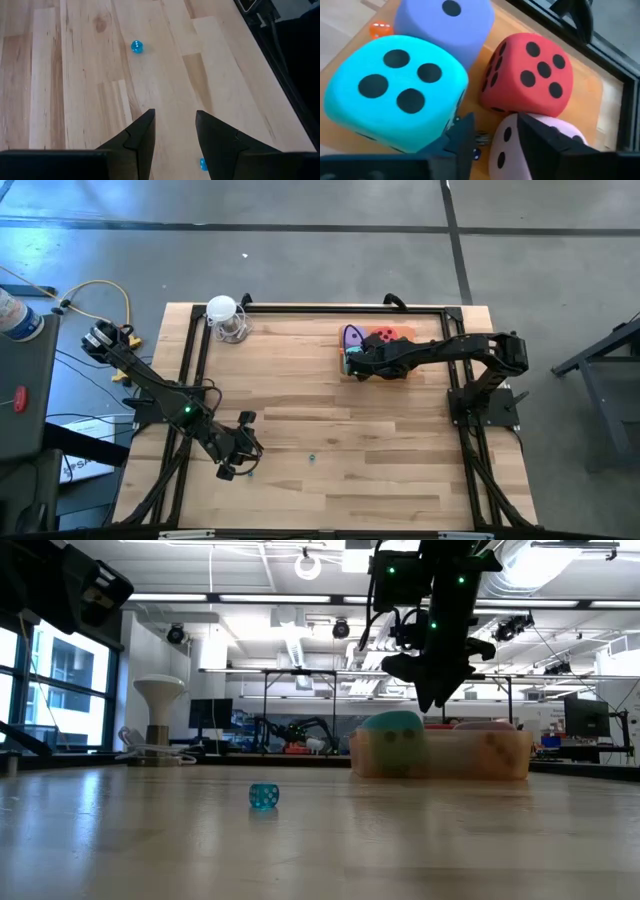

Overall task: Pick & Place Dice
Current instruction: Put the small light blue die into the the orange bin

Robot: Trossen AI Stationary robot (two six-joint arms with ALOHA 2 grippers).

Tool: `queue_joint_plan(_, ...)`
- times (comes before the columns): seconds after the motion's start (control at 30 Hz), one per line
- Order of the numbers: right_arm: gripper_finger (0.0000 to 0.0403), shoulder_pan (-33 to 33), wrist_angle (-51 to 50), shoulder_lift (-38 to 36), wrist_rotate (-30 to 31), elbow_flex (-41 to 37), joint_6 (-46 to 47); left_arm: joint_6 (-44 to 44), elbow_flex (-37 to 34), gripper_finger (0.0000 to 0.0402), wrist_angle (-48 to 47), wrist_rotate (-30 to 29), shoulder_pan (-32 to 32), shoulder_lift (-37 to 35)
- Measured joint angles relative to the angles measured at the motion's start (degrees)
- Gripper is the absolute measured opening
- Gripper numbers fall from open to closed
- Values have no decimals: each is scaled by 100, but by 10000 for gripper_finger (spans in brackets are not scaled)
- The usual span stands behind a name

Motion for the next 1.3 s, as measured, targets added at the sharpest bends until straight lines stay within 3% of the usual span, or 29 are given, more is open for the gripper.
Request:
queue_joint_plan(0.1, 177, 43, -137, 0, 252, -1, -108, -19, 0, 136, 11, -2, 1, -13)
queue_joint_plan(0.23, 210, 220, -138, -56, 1093, 3, -395, -17, 0, 136, 9, -4, 49, -13)
queue_joint_plan(0.37, 223, 493, -117, -204, 2303, 107, -975, -18, 0, 136, 11, -24, 66, -13)
queue_joint_plan(0.47, 224, 767, 190, -346, 2736, 171, -1155, -74, 0, 136, 11, -20, 39, -13)
queue_joint_plan(0.63, 224, 1297, 716, -551, 2591, 166, -1228, -610, 2, 136, 16, -20, -141, 66)
queue_joint_plan(0.87, 224, 2370, 1474, -470, 2997, 153, -1236, -614, 4, 136, 7, -55, -593, 581)
queue_joint_plan(1.07, 224, 3174, 2080, -457, 2971, 153, -1330, -553, 4, 136, -24, -53, -1091, 1241)
queue_joint_plan(1.3, 224, 3641, 2337, -455, 2989, 153, -1336, -935, 4, 136, -17, -190, -1263, 1690)
